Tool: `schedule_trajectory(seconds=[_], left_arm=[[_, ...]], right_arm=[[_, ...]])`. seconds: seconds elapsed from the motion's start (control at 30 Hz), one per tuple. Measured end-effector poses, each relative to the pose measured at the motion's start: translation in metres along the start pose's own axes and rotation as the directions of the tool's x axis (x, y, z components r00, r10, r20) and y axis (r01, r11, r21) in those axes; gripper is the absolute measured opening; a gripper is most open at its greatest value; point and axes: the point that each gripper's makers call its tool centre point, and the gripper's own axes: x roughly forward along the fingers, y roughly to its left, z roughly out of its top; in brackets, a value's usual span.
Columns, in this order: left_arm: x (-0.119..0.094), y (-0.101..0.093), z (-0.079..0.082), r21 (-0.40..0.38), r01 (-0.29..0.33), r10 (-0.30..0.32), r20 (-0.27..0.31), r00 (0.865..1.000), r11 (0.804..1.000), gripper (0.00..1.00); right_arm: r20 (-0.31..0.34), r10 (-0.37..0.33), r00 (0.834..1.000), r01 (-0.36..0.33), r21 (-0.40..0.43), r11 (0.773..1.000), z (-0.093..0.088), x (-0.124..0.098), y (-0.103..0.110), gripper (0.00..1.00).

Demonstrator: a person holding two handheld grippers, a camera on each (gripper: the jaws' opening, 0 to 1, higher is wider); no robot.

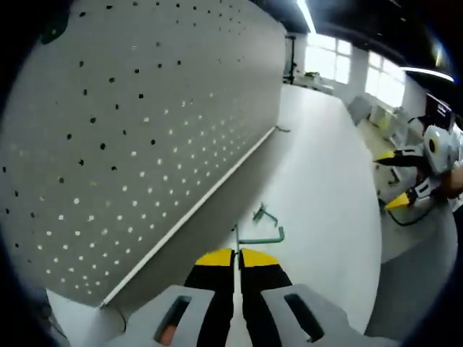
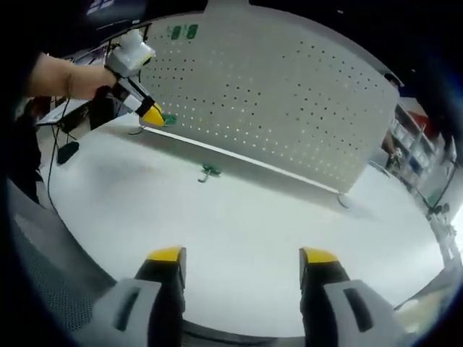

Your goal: Insert the hook assembly into the mounting plate slot until the hook locks in place.

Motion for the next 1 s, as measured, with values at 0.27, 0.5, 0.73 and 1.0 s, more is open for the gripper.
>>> schedule_trajectory(seconds=[0.27,0.5,0.73,1.0], left_arm=[[-0.036,-0.016,0.005,-0.033,-0.006,0.007,0.037,0.999,0.999,0.01],[-0.064,-0.037,0.002,-0.006,-0.004,0.004,0.05,0.999,1.0,0.01],[-0.088,-0.049,0.003,0.025,-0.056,0.054,0.082,0.995,0.998,0.01],[-0.114,-0.059,0.004,-0.037,-0.087,0.091,0.132,0.987,0.996,0.01]], right_arm=[[0.056,0.011,0.998,-0.014,0.048,0.999,0.012,-0.005,0.001,0.57],[0.077,0.088,0.993,-0.097,0.122,0.988,0.017,-0.003,0.015,0.57],[0.134,0.138,0.981,-0.152,0.1,0.983,0.033,-0.005,0.029,0.6],[0.134,0.227,0.965,-0.245,0.131,0.961,0.04,-0.009,0.057,0.6]])
